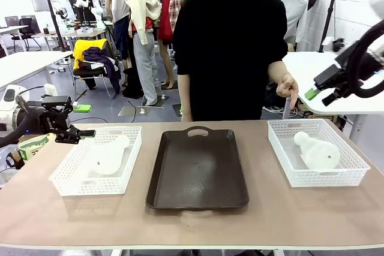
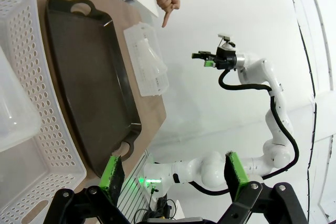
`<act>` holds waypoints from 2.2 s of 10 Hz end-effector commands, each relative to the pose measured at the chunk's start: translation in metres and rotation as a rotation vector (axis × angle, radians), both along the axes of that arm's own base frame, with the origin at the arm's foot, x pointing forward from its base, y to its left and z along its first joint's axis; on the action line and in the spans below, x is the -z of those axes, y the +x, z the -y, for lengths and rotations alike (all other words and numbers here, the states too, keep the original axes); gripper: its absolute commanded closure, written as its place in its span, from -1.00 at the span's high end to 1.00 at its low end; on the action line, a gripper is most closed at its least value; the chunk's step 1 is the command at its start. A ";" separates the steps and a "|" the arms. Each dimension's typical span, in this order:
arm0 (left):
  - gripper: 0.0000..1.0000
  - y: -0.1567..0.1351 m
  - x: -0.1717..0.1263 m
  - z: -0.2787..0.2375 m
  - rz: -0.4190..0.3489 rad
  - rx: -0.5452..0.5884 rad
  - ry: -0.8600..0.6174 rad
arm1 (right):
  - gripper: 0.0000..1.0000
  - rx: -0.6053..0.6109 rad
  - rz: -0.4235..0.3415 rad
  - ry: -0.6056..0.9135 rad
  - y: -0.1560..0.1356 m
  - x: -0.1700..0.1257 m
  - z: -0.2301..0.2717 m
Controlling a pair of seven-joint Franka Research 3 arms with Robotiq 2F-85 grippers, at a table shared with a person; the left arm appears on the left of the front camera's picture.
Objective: Prepare the laboratory tools.
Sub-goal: Pick up the Big flask that the person points to.
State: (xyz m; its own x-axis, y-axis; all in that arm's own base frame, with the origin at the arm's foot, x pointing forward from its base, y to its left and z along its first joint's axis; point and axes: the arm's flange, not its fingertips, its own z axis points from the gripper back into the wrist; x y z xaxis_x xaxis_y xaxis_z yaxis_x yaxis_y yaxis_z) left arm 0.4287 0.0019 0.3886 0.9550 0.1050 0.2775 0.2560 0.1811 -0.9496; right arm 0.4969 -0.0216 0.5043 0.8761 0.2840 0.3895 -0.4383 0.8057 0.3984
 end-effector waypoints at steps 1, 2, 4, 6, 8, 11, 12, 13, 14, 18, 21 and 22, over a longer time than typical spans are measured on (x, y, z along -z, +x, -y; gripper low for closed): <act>1.00 0.000 -0.002 -0.001 0.004 -0.005 -0.010 | 1.00 0.046 -0.032 -0.332 0.036 0.028 -0.051; 1.00 0.000 -0.002 -0.001 0.004 -0.005 -0.010 | 1.00 0.042 -0.039 -0.437 0.049 0.041 -0.072; 1.00 0.000 -0.002 -0.001 0.004 -0.005 -0.010 | 1.00 0.097 -0.045 -0.621 0.067 0.073 -0.098; 1.00 0.000 -0.002 -0.001 0.004 -0.005 -0.010 | 1.00 0.128 -0.092 -0.660 0.077 0.090 -0.101; 1.00 0.000 -0.002 -0.001 0.004 -0.005 -0.010 | 1.00 0.183 -0.112 -0.667 0.089 0.096 -0.092; 1.00 0.000 -0.002 -0.001 0.004 -0.005 -0.010 | 1.00 0.225 -0.204 -0.618 0.108 0.116 -0.063; 1.00 0.000 -0.002 -0.001 0.004 -0.005 -0.010 | 1.00 0.226 -0.223 -0.604 0.114 0.120 -0.056; 1.00 0.000 -0.002 -0.001 0.004 -0.005 -0.010 | 1.00 0.223 -0.234 -0.603 0.118 0.125 -0.052; 1.00 0.000 -0.002 -0.001 0.004 -0.005 -0.010 | 1.00 0.224 -0.242 -0.600 0.122 0.130 -0.051; 1.00 0.000 -0.002 -0.001 0.004 -0.005 -0.010 | 1.00 0.225 -0.293 -0.585 0.128 0.150 -0.052; 1.00 0.000 -0.002 -0.001 0.004 -0.005 -0.010 | 1.00 0.247 -0.291 -0.578 0.131 0.162 -0.051; 1.00 0.000 -0.002 -0.001 0.004 -0.005 -0.010 | 1.00 0.260 -0.284 -0.575 0.132 0.166 -0.050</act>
State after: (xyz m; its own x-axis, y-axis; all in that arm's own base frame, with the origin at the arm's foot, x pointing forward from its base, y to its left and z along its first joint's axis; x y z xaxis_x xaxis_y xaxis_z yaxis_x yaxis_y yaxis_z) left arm 0.4288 0.0023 0.3881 0.9552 0.1060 0.2763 0.2545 0.1818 -0.9498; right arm 0.6193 0.0286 0.3399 0.9852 0.1681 -0.0329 -0.1700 0.9830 -0.0689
